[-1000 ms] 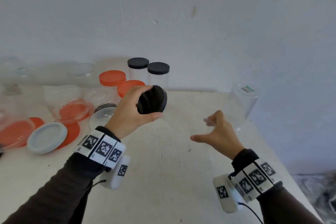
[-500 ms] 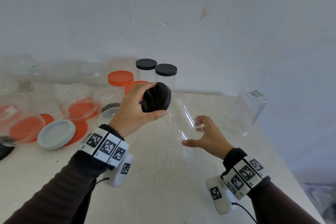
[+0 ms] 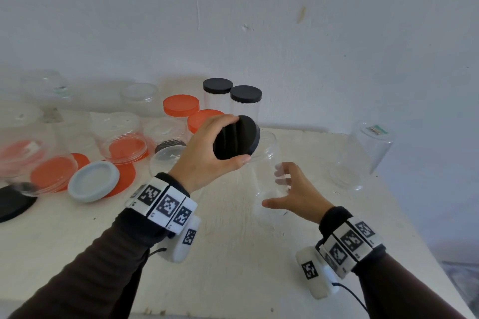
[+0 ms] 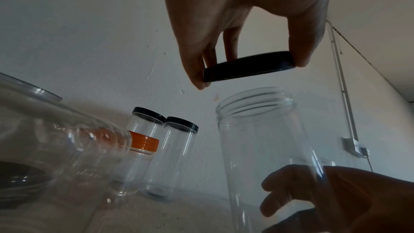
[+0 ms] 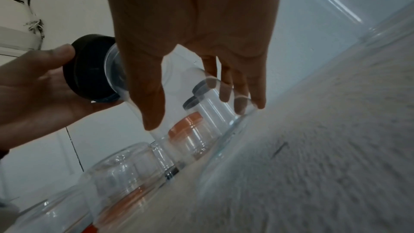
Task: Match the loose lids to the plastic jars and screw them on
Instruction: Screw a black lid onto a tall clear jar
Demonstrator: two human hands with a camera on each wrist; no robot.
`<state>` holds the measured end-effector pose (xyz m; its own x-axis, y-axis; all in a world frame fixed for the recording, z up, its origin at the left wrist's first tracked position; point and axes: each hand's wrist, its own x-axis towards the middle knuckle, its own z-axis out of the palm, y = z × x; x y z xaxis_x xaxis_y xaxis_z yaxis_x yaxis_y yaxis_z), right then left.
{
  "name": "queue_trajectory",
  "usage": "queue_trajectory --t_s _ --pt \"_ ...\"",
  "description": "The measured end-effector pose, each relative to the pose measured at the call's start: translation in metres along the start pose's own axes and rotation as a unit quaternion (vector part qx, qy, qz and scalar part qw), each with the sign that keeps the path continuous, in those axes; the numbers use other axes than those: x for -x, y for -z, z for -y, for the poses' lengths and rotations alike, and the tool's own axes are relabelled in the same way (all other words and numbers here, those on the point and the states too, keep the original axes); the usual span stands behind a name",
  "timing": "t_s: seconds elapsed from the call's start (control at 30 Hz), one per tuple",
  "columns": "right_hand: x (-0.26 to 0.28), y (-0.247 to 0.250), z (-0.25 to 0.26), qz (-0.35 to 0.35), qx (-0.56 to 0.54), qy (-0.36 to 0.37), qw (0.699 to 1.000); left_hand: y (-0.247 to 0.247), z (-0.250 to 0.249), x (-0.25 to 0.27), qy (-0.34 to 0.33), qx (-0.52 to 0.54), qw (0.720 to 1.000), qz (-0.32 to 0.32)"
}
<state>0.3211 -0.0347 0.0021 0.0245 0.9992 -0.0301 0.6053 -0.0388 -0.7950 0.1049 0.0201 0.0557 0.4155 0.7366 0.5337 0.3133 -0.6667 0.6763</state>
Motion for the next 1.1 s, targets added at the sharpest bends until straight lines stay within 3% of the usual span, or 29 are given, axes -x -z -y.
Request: queue_trajectory --t_s 0.3,0.6,1.1 --pt "0.000 -0.002 -0.001 0.042 -0.021 -0.016 0.999 -0.010 -0.005 -0.002 -0.003 0.002 0.999 0.043" --pt "0.001 -0.003 -0.004 0.002 -0.041 -0.004 0.999 -0.029 -0.011 -0.008 -0.014 -0.042 0.995 0.093" --pt "0.000 -0.004 -0.003 0.006 -0.036 0.002 0.999 -0.045 -0.008 -0.026 -0.017 -0.054 0.991 0.119"
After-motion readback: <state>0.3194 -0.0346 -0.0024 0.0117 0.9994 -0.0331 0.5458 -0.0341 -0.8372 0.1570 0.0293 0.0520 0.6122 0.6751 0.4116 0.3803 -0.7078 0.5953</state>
